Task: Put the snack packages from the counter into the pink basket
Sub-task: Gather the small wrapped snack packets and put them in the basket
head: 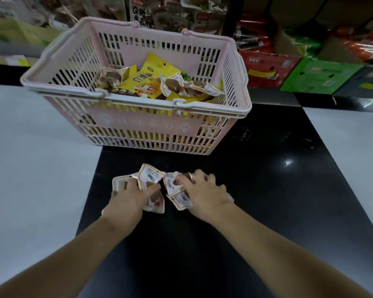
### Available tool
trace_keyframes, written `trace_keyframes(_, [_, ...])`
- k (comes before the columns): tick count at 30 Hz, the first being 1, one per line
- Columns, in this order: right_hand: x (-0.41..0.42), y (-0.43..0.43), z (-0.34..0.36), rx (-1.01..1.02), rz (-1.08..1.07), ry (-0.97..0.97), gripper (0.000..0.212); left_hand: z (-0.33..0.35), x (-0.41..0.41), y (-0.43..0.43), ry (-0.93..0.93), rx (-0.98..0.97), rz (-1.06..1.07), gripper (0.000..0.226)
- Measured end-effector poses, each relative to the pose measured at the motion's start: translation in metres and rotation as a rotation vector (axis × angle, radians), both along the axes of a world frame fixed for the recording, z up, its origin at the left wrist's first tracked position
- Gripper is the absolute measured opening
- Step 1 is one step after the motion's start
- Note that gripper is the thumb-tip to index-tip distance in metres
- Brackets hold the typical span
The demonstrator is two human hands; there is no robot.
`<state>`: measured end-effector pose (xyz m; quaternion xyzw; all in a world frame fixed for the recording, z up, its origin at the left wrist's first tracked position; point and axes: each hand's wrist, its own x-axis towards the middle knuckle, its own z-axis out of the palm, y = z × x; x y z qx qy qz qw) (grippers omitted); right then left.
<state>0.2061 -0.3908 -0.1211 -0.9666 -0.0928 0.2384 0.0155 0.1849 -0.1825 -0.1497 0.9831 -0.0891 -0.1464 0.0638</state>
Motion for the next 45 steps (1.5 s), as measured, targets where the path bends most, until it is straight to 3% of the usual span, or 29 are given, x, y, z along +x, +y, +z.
trace_keyframes(5, [-0.035,-0.009,0.023,0.284,-0.135,0.123,0.072,0.007,-0.047,0.017,-0.053,-0.251,-0.011,0.082])
trace_keyframes(10, [-0.061,-0.002,0.042,0.59,-0.303,0.181,0.067,0.024,-0.065,0.019,-0.104,-0.372,0.012,0.08])
trace_keyframes(13, [-0.069,0.005,0.054,0.716,-0.41,0.201,0.046,0.039,-0.063,0.022,-0.166,-0.482,0.044,0.075])
trace_keyframes(15, [-0.073,0.01,0.069,0.812,-0.531,0.269,0.008,0.052,-0.062,0.023,-0.162,-0.611,0.097,0.064])
trace_keyframes(17, [-0.074,0.013,0.084,0.869,-0.555,0.313,0.024,0.067,-0.061,0.02,-0.186,-0.678,0.094,0.067])
trace_keyframes(24, [-0.066,0.014,0.134,1.179,-0.659,0.351,0.007,0.127,-0.044,0.025,-0.358,-0.723,0.104,0.087])
trace_keyframes(29, [-0.035,0.01,0.177,1.307,-0.699,0.055,0.013,0.179,-0.011,0.04,-0.5,-0.584,-0.072,0.085])
trace_keyframes(31, [-0.021,0.013,0.206,1.468,-0.773,0.044,0.016,0.209,0.008,0.044,-0.473,-0.566,-0.054,0.092])
trace_keyframes(33, [-0.003,0.017,0.23,1.589,-0.801,0.088,0.005,0.241,0.029,0.043,-0.432,-0.602,-0.063,0.089])
trace_keyframes(35, [0.019,0.024,0.248,1.64,-0.856,0.087,0.023,0.271,0.058,0.041,-0.441,-0.628,-0.059,0.083])
trace_keyframes(38, [0.061,0.04,0.272,1.755,-0.893,0.068,0.021,0.301,0.106,0.042,-0.334,-0.624,0.025,0.084])
trace_keyframes(41, [0.094,0.043,0.272,1.765,-0.89,0.091,0.109,0.296,0.128,0.06,-0.121,-0.499,0.12,0.136])
trace_keyframes(42, [0.099,0.043,0.262,1.728,-0.915,0.111,0.124,0.287,0.128,0.063,-0.082,-0.399,0.144,0.142])
trace_keyframes(43, [0.095,0.042,0.257,1.705,-0.94,0.117,0.126,0.275,0.122,0.066,-0.053,-0.322,0.132,0.14])
trace_keyframes(45, [0.085,0.038,0.235,1.7,-0.992,0.094,0.105,0.251,0.098,0.072,-0.052,-0.261,0.079,0.12])
